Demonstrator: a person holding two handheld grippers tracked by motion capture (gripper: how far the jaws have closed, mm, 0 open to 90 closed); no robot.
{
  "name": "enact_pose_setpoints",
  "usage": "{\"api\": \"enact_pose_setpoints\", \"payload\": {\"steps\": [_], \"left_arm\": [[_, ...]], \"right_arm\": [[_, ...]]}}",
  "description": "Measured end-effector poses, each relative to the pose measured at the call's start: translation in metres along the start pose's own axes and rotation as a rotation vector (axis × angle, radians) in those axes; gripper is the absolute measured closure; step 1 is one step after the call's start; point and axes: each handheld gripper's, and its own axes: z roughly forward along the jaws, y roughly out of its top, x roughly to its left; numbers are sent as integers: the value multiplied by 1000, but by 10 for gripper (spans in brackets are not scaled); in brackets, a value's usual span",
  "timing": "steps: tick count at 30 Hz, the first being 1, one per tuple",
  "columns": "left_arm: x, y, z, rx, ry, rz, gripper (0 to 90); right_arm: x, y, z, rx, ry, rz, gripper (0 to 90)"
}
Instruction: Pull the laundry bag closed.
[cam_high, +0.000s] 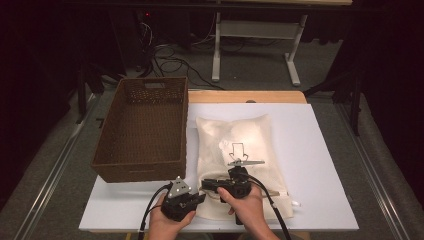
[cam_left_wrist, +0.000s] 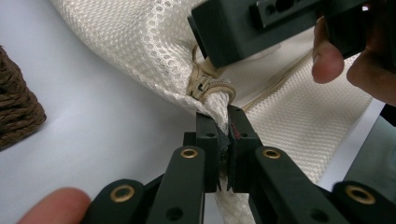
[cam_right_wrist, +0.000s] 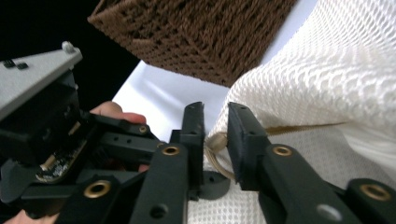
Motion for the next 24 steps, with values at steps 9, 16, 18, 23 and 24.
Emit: {"api": "enact_pose_setpoints", "payload": {"steps": [9, 16, 18, 23, 24], "left_arm": [[2, -4, -2, 14, 15, 11, 853], [5, -6, -4, 17, 27, 0, 849], [5, -7, -4, 18, 29, -10, 846], [8, -8, -6, 3, 12, -35, 798], [9, -8, -7, 1, 5, -33, 793]], "right_arm": [[2, -3, 4, 63, 22, -7, 835], [2, -4, 6, 107, 34, -19, 873], [3, -5, 6, 110, 32, -29, 874], [4, -7, 7, 102, 30, -36, 874], [4, -7, 7, 99, 30, -39, 875]]}}
